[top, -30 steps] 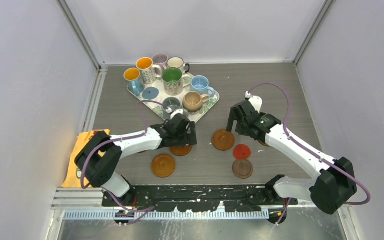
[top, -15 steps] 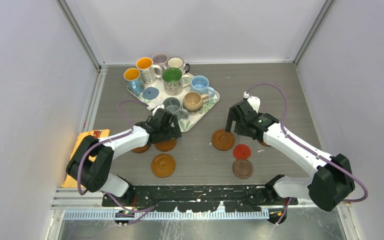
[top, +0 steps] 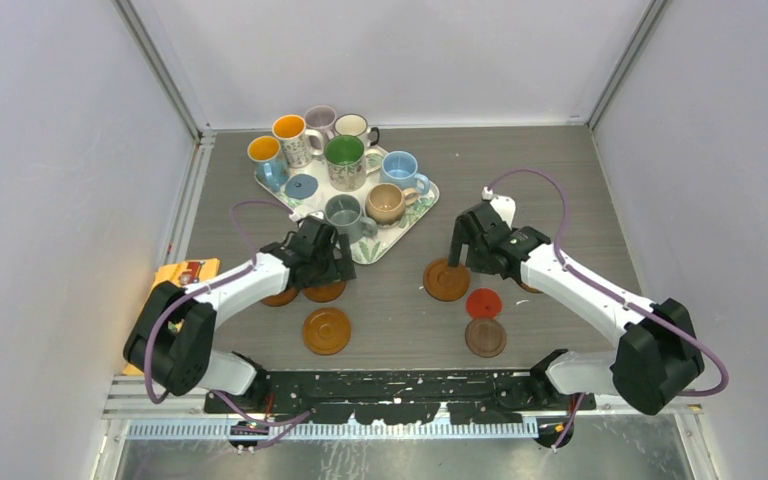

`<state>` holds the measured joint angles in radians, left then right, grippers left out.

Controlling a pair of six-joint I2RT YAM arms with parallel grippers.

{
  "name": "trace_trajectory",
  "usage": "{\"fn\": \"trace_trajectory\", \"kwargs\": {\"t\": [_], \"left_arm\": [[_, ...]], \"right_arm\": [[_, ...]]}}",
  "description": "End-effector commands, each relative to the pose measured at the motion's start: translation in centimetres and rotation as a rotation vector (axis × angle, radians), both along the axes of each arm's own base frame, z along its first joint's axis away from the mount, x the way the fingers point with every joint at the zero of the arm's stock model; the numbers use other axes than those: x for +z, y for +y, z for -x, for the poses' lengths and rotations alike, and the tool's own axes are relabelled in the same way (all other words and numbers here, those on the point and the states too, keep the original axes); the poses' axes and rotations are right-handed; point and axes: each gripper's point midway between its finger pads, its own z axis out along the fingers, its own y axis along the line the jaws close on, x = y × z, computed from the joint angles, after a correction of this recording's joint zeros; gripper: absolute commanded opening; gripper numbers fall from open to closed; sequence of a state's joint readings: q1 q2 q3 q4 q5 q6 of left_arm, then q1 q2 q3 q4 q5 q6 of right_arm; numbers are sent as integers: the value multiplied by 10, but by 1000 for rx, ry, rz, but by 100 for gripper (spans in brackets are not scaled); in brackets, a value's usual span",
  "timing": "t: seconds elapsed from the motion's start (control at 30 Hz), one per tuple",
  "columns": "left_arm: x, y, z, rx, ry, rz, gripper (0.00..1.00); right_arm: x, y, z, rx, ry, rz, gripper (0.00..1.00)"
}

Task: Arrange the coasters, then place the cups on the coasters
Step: Move the coaster to the center of the board.

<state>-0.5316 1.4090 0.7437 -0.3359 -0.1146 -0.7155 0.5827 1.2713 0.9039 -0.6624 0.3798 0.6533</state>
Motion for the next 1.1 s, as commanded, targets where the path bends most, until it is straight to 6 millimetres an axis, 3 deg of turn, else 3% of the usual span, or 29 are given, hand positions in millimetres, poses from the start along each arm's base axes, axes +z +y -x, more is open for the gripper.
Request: {"fn": "trace_trajectory", "kwargs": {"t": [0.0,0.1,0.33,0.6,0.93,1.07], "left_arm": [[22,-13,9,-89,-15,18,100],[24,-22,10,-115,-18,24,100],[7,-24,3,-69,0,18,100],[-12,12,-6,70,17,-13,100],[-13,64,6,216,50,-68,100],[-6,66,6,200,38,-39,100]], "right_arm": [[-6,6,-4,-1,-2,-4,100],[-12,8,-4,-4,10,8,100],[-18,12,-5,3,21,16,100],[-19,11,-4,15,23,31,100],[-23,13,-5,19,28,28,100],[-23,13,-4,25,27,32,100]]}}
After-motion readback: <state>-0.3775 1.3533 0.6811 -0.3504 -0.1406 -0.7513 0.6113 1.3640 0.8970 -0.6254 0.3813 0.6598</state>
